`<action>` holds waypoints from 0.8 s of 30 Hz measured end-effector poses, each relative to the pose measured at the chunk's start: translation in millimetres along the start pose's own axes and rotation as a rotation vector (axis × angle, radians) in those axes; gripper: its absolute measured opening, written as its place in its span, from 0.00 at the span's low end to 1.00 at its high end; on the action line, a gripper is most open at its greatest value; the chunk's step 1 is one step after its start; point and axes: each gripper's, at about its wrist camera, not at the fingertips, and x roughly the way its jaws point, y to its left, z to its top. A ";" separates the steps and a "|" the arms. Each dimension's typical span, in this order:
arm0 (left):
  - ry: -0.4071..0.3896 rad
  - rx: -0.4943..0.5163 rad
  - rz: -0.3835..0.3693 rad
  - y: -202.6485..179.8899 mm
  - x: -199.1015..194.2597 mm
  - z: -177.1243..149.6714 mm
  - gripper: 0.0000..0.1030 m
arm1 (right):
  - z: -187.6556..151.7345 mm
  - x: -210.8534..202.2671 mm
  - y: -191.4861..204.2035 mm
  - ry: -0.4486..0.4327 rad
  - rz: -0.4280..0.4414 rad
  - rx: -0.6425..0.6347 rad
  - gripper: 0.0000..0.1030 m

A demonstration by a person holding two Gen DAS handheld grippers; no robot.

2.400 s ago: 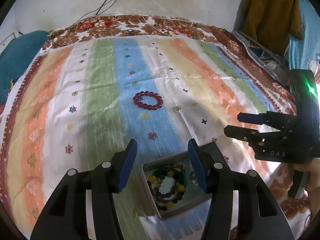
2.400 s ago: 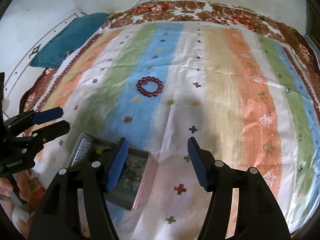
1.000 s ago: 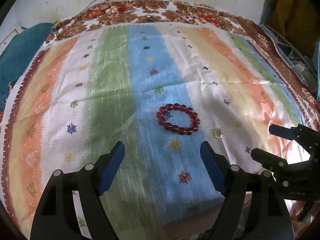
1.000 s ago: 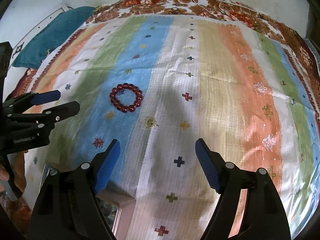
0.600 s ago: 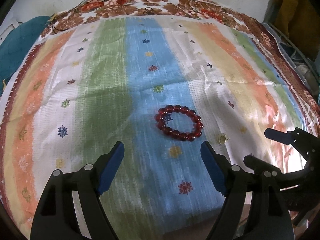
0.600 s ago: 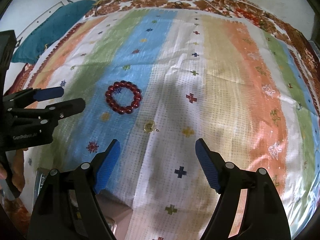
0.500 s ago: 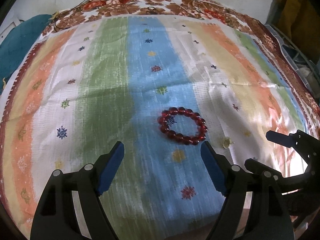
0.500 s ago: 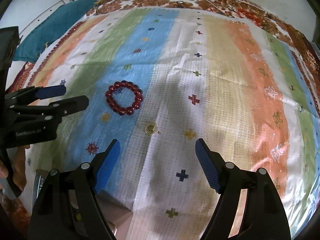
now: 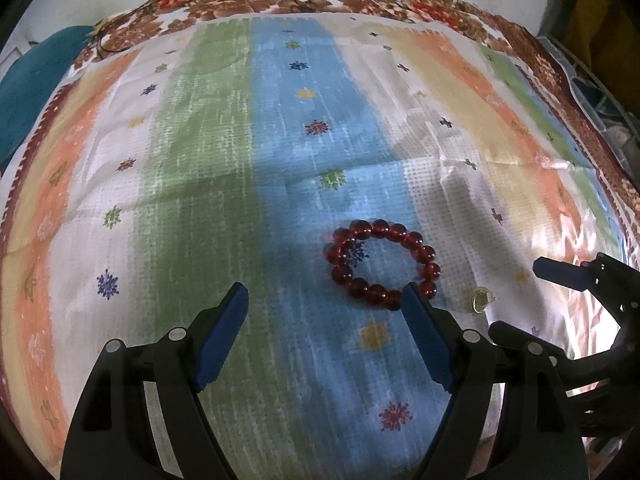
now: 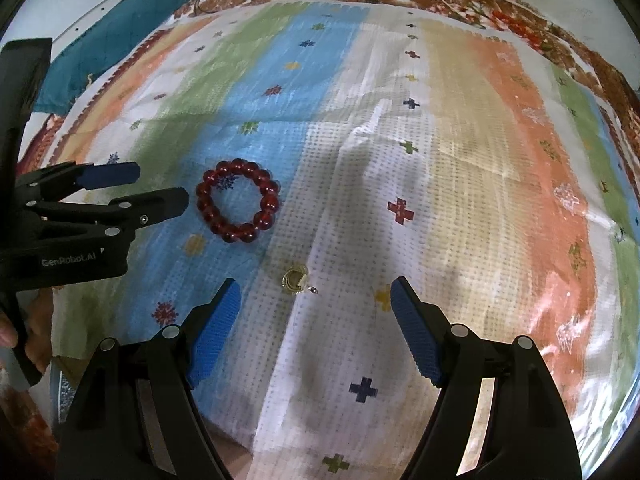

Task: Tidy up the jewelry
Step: 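Move both open tools to the red bead bracelet and gold earring, then grasp the red bead bracelet with the left tool while the right tool grasps the gold earring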

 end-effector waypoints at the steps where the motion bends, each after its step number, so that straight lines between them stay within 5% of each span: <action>1: 0.003 0.001 0.000 0.4 2.0 0.5 0.76 | 0.4 2.6 0.9 0.005 0.000 -0.007 0.75; 24: 0.037 0.015 0.014 4.1 44.3 15.9 0.71 | 10.3 28.8 8.4 0.010 -0.035 -0.090 0.73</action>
